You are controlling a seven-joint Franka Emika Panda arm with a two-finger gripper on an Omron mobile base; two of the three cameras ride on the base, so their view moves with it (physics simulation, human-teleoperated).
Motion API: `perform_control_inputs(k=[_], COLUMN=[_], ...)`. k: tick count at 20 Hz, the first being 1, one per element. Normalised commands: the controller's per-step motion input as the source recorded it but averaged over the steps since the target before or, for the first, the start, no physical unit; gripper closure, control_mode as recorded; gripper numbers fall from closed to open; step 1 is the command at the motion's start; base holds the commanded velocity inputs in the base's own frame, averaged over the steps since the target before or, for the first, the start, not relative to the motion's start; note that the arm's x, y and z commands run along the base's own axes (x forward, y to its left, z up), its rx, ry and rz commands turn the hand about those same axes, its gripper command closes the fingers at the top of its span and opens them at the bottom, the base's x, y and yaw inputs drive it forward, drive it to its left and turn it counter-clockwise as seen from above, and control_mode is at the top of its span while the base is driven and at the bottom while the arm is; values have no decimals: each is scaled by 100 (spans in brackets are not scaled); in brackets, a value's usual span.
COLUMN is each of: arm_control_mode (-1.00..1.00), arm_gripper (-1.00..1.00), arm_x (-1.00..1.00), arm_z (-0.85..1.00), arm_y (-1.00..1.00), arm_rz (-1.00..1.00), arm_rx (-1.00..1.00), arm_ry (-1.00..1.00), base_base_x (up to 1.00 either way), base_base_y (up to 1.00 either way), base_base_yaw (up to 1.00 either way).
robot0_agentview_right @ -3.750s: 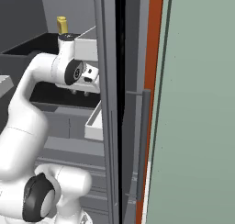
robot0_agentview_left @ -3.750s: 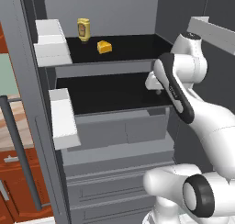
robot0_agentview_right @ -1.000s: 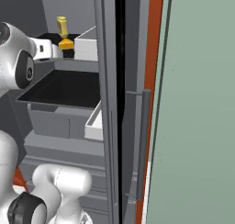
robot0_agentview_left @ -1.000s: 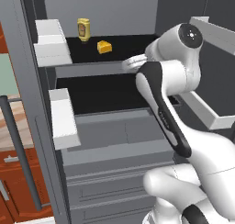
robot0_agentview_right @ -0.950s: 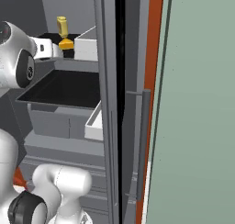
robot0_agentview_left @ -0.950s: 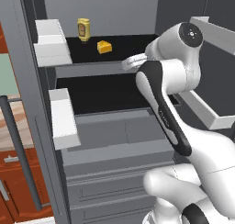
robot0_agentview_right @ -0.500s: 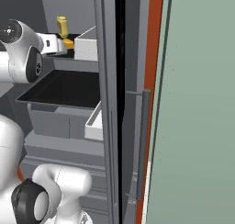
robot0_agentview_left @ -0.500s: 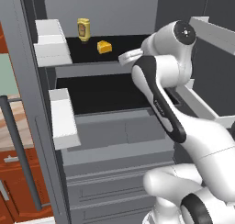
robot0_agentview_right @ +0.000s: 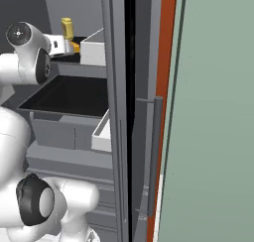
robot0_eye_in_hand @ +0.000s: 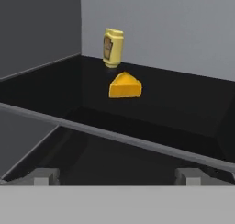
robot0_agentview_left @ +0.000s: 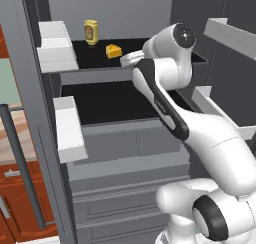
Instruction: Pick the cheese from the fridge and the cheese grater from the cabinet and place them next to the salad bowl.
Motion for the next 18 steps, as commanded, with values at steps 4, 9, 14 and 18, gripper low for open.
perform_control_inputs(k=[4,9,14,18], arm_control_mode=[-100,-100,-100,-100], arm_gripper=[-100,-100,-100,-100], arm_x=[53,46,40,33], arm_z=[0,0,0,0], arm_y=[25,16,2,0], arm_rz=[0,0,0,0], arm_rx=[0,0,0,0], arm_ry=[0,0,-2,0], base_base_x=[0,0,0,0], base_base_y=[0,0,0,0], base_base_yaw=[0,0,0,0])
